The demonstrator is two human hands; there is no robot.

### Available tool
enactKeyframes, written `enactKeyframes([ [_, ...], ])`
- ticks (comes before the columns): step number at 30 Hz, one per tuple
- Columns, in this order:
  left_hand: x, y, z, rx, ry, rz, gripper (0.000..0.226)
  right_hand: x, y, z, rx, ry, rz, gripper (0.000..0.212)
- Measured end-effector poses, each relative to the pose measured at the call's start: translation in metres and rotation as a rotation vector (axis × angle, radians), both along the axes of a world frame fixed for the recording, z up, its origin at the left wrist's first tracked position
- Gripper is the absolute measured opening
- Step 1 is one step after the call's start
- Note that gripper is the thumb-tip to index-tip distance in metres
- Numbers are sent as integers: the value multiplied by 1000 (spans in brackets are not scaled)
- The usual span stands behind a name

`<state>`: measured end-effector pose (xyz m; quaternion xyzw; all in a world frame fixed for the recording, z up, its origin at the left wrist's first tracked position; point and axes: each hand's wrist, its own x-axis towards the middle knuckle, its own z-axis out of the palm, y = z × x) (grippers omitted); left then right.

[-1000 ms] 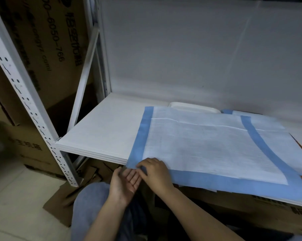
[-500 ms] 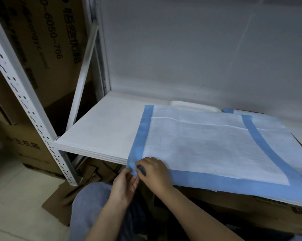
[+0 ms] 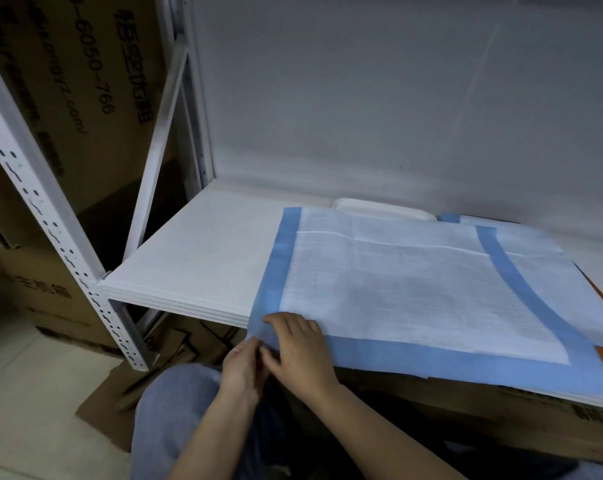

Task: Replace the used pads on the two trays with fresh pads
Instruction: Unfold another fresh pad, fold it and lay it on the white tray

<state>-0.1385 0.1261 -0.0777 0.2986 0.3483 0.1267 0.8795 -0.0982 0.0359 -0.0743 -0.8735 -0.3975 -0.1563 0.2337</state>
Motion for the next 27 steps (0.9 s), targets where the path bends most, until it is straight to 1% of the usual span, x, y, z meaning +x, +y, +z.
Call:
enactKeyframes([
  [3, 0, -3, 4, 39, 63, 25, 28, 0, -4, -5, -65, -53, -7, 49],
  [6, 0, 0, 1, 32, 103, 21, 20, 6, -6, -8, -94, -75, -11, 54],
  [8, 0, 3, 0, 32, 108, 18, 17, 11, -9, -13, -162, -133, 2, 59],
  [10, 0, 3, 2, 36, 103, 12, 18, 16, -13, -17, -216, -208, 31, 57],
  [12, 0, 4, 3, 47, 98, 8, 16, 24, -17, -16, -202, -264, 56, 50],
  [13, 0, 3, 7, 51, 101, 6, 16, 29, -19, -12, -188, -268, 53, 52],
  [15, 0, 4, 10, 70, 115, 7, 16, 35, -21, -5, -183, -249, 50, 62],
  [16, 1, 4, 8, 77, 115, 9, 16, 36, -22, -3, -187, -259, 58, 63],
  [18, 1, 5, 8, 69, 111, 12, 19, 36, -23, -7, -207, -284, 89, 56],
  [19, 1, 5, 8, 71, 111, 17, 26, 33, -22, -11, -209, -288, 100, 49],
  [20, 3, 6, 4, 79, 114, 24, 37, 32, -22, -16, -210, -289, 101, 40],
  [21, 3, 5, 5, 80, 109, 31, 44, 28, -21, -19, -220, -257, 88, 38],
  [23, 2, 4, 9, 27, 72, 43, 37, 22, -15, -22, -255, -141, 65, 48],
  [25, 1, 5, 12, 10, 52, 30, 38, 18, -12, -21, -264, -77, 24, 52],
  [27, 2, 8, 9, 112, 90, -24, 27, 14, -13, -22, -281, -34, 23, 59],
])
